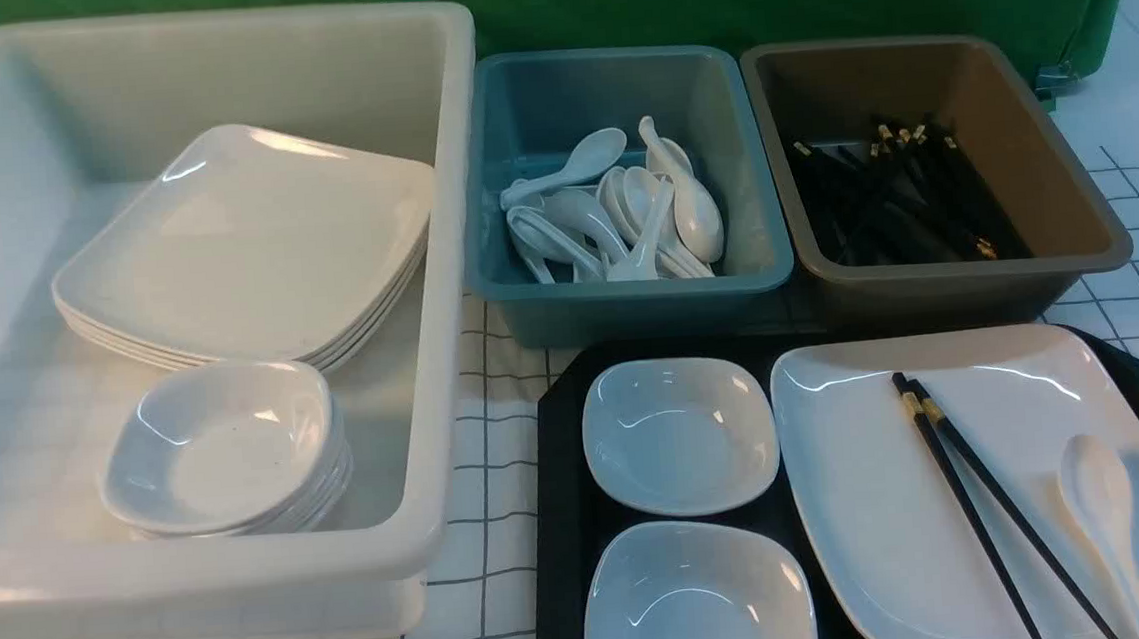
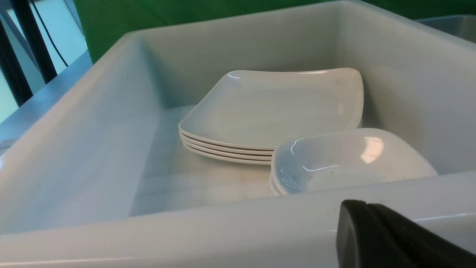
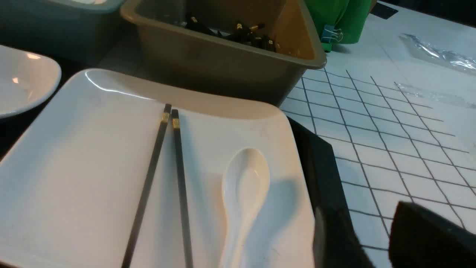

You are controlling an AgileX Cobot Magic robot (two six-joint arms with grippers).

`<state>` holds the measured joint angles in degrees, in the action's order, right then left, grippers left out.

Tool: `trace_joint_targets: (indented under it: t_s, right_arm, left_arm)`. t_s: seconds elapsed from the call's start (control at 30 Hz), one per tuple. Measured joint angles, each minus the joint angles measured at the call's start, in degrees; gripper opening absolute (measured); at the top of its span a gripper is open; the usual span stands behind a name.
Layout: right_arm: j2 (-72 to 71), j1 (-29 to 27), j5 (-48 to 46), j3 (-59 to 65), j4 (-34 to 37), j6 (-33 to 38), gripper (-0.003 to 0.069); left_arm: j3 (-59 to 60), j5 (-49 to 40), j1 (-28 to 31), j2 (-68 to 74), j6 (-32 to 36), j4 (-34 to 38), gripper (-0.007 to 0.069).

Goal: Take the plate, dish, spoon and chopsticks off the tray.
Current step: Use the right arm to grab a pair of chopsticks from the plate

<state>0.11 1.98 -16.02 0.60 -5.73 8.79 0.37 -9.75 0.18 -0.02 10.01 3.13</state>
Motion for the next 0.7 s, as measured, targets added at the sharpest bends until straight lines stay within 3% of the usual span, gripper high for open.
trace_joint_targets:
  t_s: [0.6, 0.7]
  right_arm:
    - [0.00, 0.00, 0.00, 0.00, 0.00, 0.00, 0.0242]
    - [0.00, 0.00, 0.00, 0.00, 0.00, 0.00, 0.0242]
  left_arm:
    - [0.00, 0.70, 0.00, 0.00, 0.00, 0.04, 0.0005]
    - [0.00, 4.94, 0.00, 0.00, -1.37, 4.98, 0.0005]
